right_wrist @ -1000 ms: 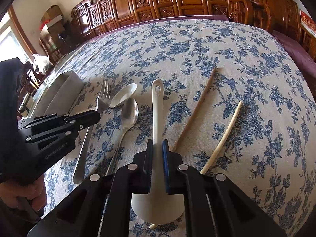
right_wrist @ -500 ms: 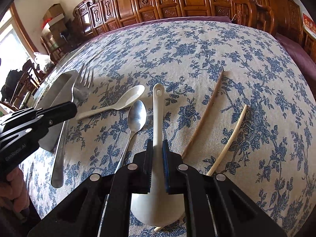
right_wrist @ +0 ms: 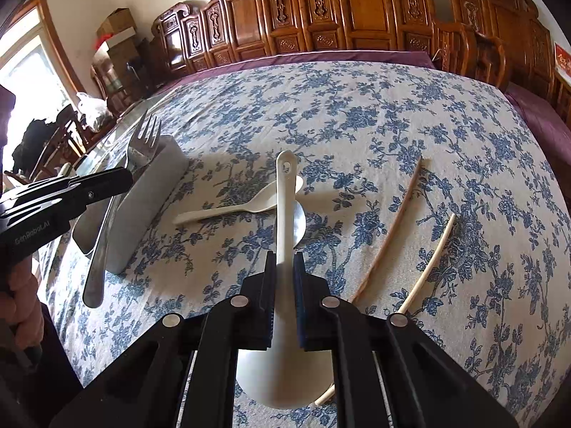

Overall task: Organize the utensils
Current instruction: 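Lower the metal fork into the tray and open the left tool while the right tool holds the ladle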

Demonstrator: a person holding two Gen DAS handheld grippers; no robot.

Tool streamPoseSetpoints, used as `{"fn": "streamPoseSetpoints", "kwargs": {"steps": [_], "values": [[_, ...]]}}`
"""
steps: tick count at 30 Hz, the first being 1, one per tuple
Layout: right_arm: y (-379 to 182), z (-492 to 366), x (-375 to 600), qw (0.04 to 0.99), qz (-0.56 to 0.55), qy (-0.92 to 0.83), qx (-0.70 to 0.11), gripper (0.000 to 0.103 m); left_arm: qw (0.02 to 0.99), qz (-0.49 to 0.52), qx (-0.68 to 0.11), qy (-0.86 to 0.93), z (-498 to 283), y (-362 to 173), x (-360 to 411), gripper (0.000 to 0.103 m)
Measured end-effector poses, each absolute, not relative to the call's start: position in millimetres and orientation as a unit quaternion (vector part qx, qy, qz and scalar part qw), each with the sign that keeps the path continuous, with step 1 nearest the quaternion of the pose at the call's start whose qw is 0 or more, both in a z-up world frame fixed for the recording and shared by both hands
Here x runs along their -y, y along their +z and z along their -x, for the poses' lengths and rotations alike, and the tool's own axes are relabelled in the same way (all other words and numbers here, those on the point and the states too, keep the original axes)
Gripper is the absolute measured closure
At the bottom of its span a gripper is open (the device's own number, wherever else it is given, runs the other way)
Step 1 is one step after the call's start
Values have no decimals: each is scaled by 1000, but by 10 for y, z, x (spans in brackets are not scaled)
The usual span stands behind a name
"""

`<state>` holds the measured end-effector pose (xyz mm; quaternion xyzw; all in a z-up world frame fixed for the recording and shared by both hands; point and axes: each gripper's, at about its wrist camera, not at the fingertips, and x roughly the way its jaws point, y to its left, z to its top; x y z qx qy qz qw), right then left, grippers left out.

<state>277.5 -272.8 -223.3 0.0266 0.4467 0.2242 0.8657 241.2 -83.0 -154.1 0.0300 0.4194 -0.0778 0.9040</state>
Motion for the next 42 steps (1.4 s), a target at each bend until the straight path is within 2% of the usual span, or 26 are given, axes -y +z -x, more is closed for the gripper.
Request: {"fn": "streamPoseSetpoints", "kwargs": {"steps": [19, 34, 42], "values": [[-2185, -2571, 2534, 862, -19, 246, -444, 92, 905, -41, -423, -29, -2381, -1497, 128, 101], [-2072, -2434, 2279, 865, -4, 259, -429, 92, 904, -8, -428, -18, -2641, -1782, -506, 101], [-2055, -2420, 2156, 864, 5, 265, -428, 92, 892, -8, -450, -34, -2744, -1958, -493, 101]]}}
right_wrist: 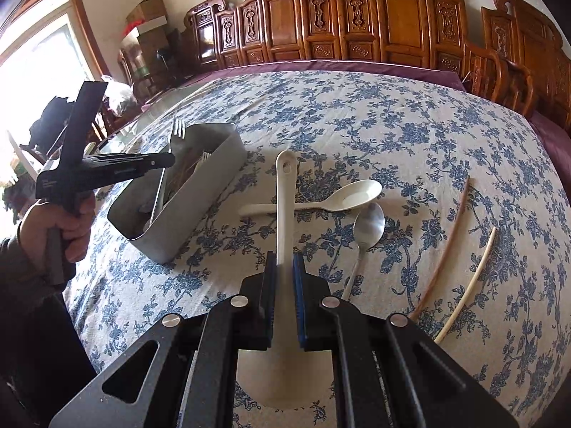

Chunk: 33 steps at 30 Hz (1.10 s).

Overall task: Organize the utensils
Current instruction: 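Lower the metal fork into the tray and open the left tool while the right tool holds the ladle, then lower the white ladle into the tray and open the right tool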

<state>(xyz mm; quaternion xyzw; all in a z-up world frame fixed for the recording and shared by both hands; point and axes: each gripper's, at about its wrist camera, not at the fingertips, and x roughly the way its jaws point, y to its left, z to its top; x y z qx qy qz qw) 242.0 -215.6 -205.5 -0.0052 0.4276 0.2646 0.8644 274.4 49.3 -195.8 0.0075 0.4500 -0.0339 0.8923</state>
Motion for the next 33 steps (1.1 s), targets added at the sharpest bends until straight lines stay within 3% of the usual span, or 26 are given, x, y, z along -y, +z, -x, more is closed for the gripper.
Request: {"fn": "streamPoseSetpoints", "kwargs": {"steps": [12, 14, 19, 27, 29, 33], "values": [[-1928, -2411, 2031, 872, 21, 255, -417, 92, 880, -14, -471, -48, -2745, -2079, -393, 97], [-1893, -2417, 1986, 872, 29, 255, -416, 92, 883, -13, -467, -49, -2721, -2046, -404, 85], [-1783, -2449, 1836, 875, 30, 253, -412, 92, 892, -13, -448, -46, -2658, -1882, -494, 77], [-1598, -2530, 1386, 873, 37, 272, -403, 92, 908, -2, -417, -27, -2595, -1607, -802, 47], [-1564, -2556, 1268, 872, 38, 278, -401, 92, 911, 1, -412, -21, -2591, -1569, -878, 30], [-1529, -2604, 1059, 869, 39, 289, -399, 92, 914, 7, -405, -10, -2597, -1524, -1036, 20]]}}
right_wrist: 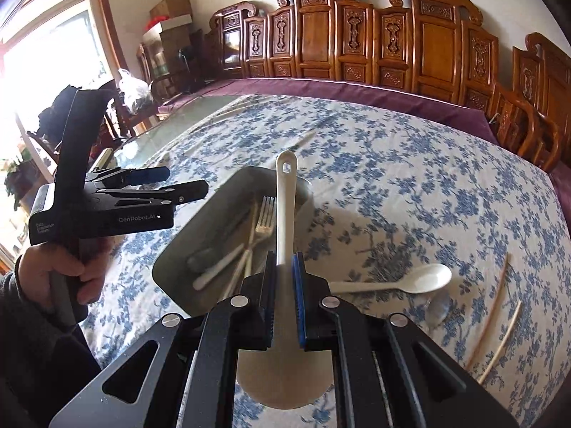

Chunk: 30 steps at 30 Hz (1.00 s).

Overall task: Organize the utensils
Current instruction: 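Lower the white ladle into the tray and open the right tool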

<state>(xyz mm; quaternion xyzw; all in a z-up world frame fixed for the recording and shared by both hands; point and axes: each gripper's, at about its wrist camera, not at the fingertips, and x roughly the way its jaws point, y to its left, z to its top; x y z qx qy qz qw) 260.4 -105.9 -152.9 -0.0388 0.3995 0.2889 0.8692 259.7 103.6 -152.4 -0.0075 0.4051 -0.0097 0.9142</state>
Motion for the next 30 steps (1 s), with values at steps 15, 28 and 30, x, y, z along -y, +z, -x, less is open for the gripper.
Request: {"fn": "streamPoseSetpoints", "kwargs": {"steps": [15, 28, 30], "values": [[-1558, -2834, 434, 860, 20, 316, -401, 92, 918, 28, -395, 18, -2591, -1404, -1470, 14], [-2019, -2977, 54, 849, -1, 293, -439, 92, 915, 41, -401, 30, -2610, -1412, -1661, 14], [-2100, -2998, 34, 846, -9, 288, -448, 92, 914, 41, -402, 30, -2612, -1418, -1661, 14]]}}
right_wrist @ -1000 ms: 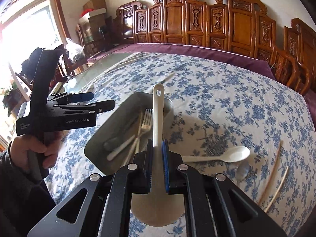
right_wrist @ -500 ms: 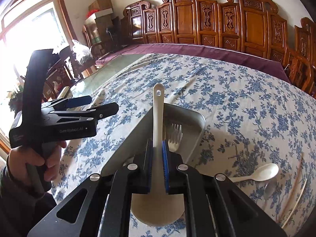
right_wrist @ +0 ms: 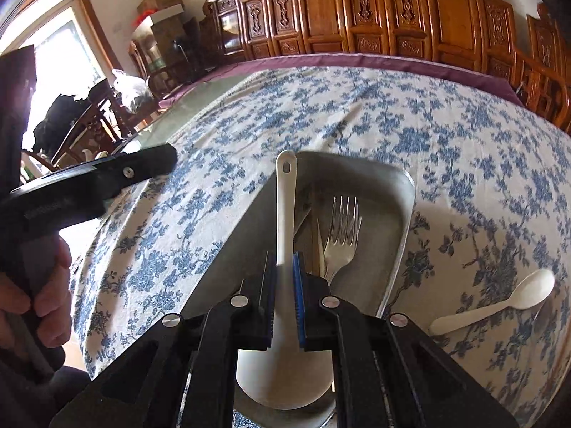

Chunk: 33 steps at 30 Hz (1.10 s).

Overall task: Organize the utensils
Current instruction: 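Lower the white ladle into the tray and open the right tool, then grasp the white plastic spoon with the left tool while the right tool reaches the metal spoon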

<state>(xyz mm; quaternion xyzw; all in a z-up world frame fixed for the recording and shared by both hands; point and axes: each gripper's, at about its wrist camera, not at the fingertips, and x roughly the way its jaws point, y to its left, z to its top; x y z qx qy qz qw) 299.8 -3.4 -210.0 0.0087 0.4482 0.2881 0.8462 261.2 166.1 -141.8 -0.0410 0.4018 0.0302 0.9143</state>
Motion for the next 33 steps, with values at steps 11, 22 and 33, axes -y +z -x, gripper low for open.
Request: {"fn": "streamPoseSetpoints", "kwargs": {"steps": [11, 22, 33], "values": [[-2247, -3026, -4, 829, -66, 302, -466, 92, 914, 33, -404, 31, -2624, -1441, -1619, 14], [-2125, -2928, 155, 846, -32, 309, -434, 89, 915, 30, -402, 26, -2616, -1449, -1572, 14], [-1856, -2547, 1068, 887, 49, 271, -372, 34, 921, 20, -389, -9, -2547, -1387, -1192, 14]]}}
